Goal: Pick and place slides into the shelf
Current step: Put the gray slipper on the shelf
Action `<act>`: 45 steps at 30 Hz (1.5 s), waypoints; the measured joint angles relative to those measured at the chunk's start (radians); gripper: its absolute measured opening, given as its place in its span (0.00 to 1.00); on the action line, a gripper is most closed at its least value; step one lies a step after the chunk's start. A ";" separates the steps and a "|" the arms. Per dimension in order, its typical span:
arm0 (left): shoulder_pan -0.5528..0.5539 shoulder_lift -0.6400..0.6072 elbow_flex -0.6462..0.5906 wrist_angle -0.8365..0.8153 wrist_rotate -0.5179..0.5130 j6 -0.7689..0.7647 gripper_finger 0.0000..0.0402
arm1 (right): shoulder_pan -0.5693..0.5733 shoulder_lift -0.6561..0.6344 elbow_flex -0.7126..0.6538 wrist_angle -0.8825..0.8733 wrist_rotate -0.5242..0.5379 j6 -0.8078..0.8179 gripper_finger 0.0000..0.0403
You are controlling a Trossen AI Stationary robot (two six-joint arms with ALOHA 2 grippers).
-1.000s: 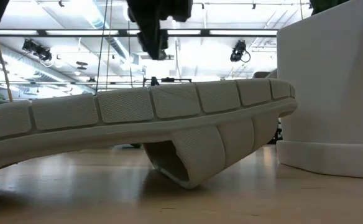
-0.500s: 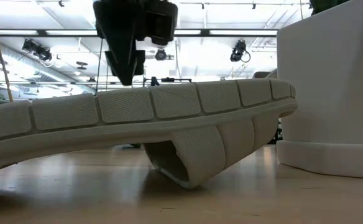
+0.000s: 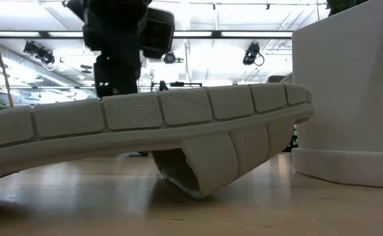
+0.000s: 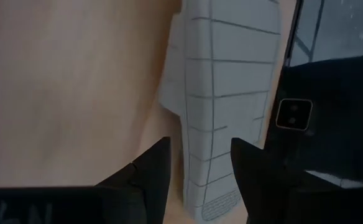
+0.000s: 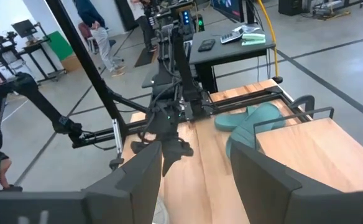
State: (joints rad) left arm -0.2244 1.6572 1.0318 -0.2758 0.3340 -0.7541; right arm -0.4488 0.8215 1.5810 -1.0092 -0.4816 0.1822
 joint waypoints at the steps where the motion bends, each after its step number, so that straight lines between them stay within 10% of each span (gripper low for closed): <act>1: -0.004 0.000 -0.008 0.026 0.000 -0.014 0.43 | 0.000 0.000 0.000 0.000 0.000 0.000 0.49; 45: -0.119 0.137 -0.093 0.371 -0.011 -0.230 0.55 | 0.000 0.000 0.000 0.000 -0.016 0.043 0.49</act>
State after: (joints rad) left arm -0.3439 1.7943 0.9390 0.0951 0.3231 -0.9840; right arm -0.4488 0.8219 1.5810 -1.0095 -0.4977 0.2248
